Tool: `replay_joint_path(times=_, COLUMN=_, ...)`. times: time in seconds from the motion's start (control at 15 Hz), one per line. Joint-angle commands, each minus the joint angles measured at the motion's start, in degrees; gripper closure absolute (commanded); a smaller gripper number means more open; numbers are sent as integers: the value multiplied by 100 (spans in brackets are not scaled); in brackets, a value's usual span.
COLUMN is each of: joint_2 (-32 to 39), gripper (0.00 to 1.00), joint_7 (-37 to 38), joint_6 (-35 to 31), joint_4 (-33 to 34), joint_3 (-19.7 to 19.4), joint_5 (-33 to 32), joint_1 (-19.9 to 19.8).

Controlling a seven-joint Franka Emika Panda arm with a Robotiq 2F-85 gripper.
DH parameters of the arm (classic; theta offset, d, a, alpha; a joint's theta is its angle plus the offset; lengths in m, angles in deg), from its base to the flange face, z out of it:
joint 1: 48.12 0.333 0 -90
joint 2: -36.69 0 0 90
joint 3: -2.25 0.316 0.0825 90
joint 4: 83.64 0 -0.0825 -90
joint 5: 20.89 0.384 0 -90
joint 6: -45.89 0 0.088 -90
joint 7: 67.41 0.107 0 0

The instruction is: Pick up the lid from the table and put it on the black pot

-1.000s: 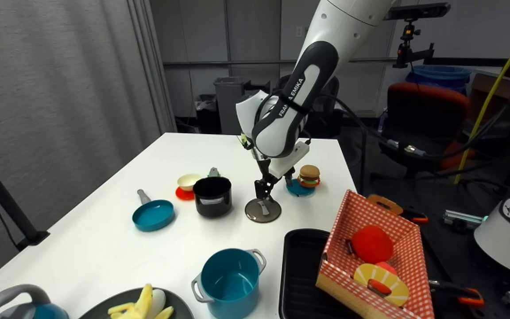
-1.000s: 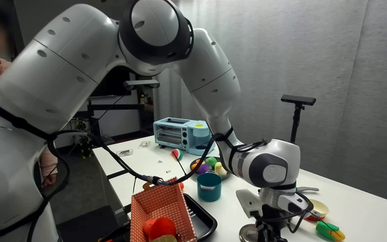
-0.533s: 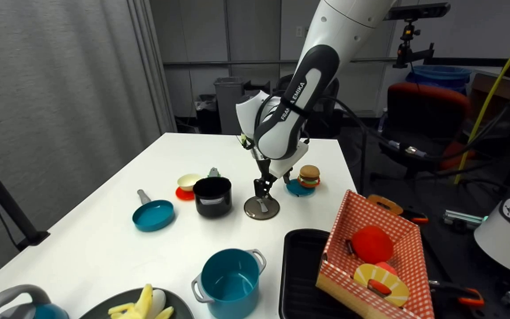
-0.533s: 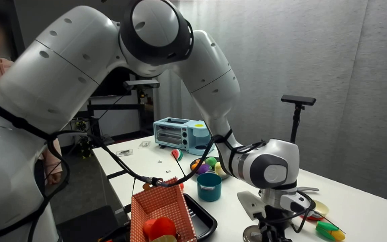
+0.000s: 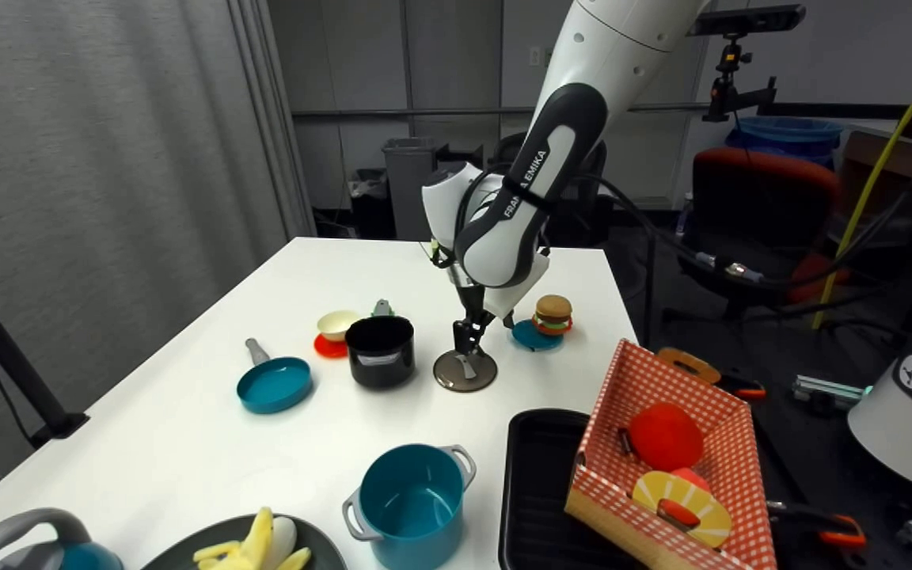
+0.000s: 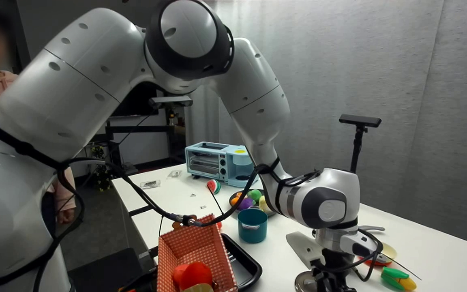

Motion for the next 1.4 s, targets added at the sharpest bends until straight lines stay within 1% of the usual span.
replay_joint_path(times=0.0, joint_2=20, gripper=0, joint_7=-78, joint_6=18, joint_4=28, joint_3=-10, joint_5=35, joint_1=12)
replay_joint_path(times=0.13, joint_2=19, gripper=0, joint_7=-118, joint_6=18, joint_4=28, joint_3=-3, joint_5=32, joint_1=8)
replay_joint_path(times=0.2, joint_2=27, gripper=0, joint_7=-8, joint_6=141, joint_4=45, joint_3=-85, joint_5=-16, joint_1=77)
replay_joint_path(times=0.27, joint_2=49, gripper=0, joint_7=129, joint_6=119, joint_4=48, joint_3=-191, joint_5=-93, joint_1=165)
replay_joint_path(times=0.6, joint_2=122, gripper=0, joint_7=560, joint_6=-186, joint_4=34, joint_3=-621, joint_5=-445, joint_1=501)
replay_joint_path(times=1.07, joint_2=276, gripper=0, joint_7=964, joint_6=-443, joint_4=45, joint_3=-1091, joint_5=-908, joint_1=871)
replay_joint_path(times=1.33, joint_2=373, gripper=0, joint_7=1029, joint_6=-510, joint_4=57, joint_3=-1326, joint_5=-1169, joint_1=1066)
